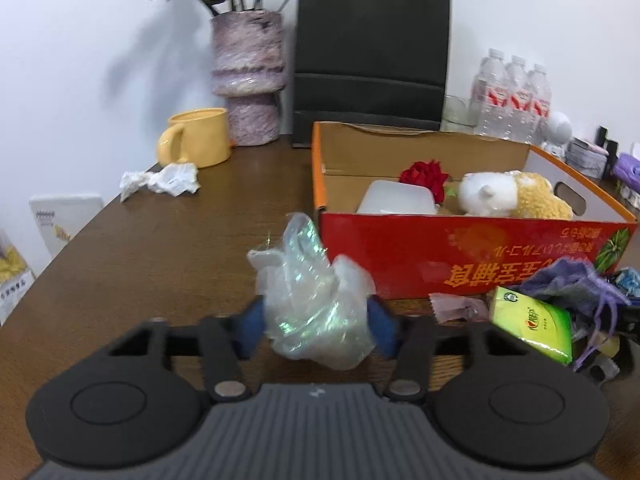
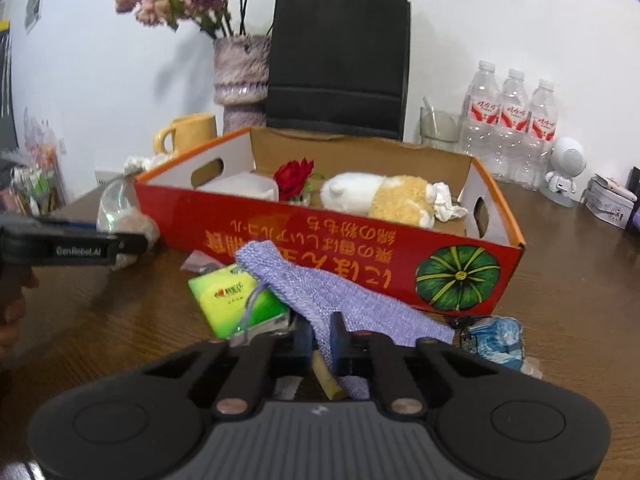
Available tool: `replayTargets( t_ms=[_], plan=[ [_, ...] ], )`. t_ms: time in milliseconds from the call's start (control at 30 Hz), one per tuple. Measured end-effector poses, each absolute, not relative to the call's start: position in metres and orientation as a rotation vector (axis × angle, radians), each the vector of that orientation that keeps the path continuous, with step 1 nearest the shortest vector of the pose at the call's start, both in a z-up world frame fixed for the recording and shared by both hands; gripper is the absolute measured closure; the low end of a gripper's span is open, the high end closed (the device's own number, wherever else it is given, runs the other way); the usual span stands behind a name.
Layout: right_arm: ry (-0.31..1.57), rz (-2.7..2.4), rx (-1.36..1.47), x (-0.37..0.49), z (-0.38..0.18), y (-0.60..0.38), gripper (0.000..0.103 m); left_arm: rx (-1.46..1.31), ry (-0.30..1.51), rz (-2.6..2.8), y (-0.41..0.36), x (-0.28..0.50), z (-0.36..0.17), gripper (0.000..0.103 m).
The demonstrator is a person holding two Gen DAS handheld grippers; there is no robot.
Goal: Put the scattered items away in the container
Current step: 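Grasp the clear plastic bag with the left gripper while the right grasps the purple pouch, then drop the plastic bag and purple pouch into the box, opening both grippers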
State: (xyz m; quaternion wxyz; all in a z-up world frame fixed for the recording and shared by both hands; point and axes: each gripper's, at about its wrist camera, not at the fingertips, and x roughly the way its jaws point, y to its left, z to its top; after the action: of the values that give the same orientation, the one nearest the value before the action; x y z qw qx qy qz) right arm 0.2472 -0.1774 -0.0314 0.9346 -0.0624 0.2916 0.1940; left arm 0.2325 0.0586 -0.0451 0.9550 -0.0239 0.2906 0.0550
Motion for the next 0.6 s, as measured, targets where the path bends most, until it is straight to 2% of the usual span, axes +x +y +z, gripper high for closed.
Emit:
replayTargets(
  t_ms=[367,600],
  plan=[
    [0.455,0.392,-0.044,0.223,0.004,-0.204,0.101,-0.086,0.446,0.05,0.048,0.185,-0.003,0.056],
    [0.348,0.376,-0.018,0.229,0.04,-0.215,0.101,-0.072,0.387,-0.025,0.029,0.19,0.033,0.056]
  ],
)
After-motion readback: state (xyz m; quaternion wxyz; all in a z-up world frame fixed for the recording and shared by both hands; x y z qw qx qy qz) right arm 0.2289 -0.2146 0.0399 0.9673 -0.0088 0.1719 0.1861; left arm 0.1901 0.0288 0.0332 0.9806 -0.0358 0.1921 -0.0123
